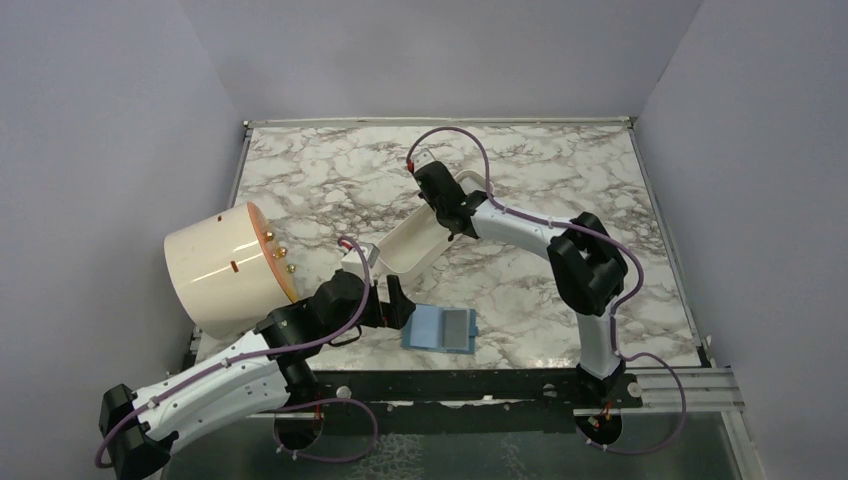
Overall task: Put the credit cards into the card holder
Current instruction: Pick up the credit card from the storage box.
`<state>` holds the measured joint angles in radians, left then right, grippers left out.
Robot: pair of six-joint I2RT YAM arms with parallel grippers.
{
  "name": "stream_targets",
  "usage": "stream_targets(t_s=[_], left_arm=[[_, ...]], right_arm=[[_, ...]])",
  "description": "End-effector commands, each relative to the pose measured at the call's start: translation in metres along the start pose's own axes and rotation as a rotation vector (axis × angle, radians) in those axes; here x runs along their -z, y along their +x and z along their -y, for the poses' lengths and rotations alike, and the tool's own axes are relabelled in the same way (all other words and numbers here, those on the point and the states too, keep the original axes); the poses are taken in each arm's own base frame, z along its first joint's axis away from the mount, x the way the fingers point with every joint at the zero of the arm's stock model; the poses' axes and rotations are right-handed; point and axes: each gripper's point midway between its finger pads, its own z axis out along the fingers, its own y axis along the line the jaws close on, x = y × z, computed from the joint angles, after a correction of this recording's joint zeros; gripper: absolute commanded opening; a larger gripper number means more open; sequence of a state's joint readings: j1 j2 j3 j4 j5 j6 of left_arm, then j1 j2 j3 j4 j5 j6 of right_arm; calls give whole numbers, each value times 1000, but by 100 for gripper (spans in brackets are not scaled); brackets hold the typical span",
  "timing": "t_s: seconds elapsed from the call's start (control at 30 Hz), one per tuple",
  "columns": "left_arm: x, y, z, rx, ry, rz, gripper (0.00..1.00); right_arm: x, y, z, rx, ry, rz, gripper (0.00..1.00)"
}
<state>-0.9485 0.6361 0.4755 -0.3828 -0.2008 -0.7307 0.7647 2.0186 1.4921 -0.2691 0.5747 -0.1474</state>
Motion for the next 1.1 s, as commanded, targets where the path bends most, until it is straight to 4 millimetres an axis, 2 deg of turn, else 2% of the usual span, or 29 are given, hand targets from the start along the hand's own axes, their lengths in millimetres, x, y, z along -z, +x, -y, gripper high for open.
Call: stream_targets(t_s=[0.0, 0.2, 0.37, 0.7, 0.9, 1.07], left_arm=[[-3, 4, 3, 11, 14, -19, 98], [-7, 11, 2, 14, 3, -56, 95], [-9, 17, 3, 21, 3, -87, 91], [-15, 32, 6, 26, 3, -170, 84], [-15, 38, 7, 58, 2, -200, 77], [-17, 48, 3, 65, -13, -234, 56]], right_arm=[[15, -15, 0, -49, -61, 52, 1], [32, -28, 0, -111, -117, 82, 1], [50, -30, 4, -167, -149, 82, 1], [100, -44, 8, -313, -283, 138, 1], [150, -45, -4, -469, -471, 167, 1], [191, -23, -21, -643, -642, 160, 1]])
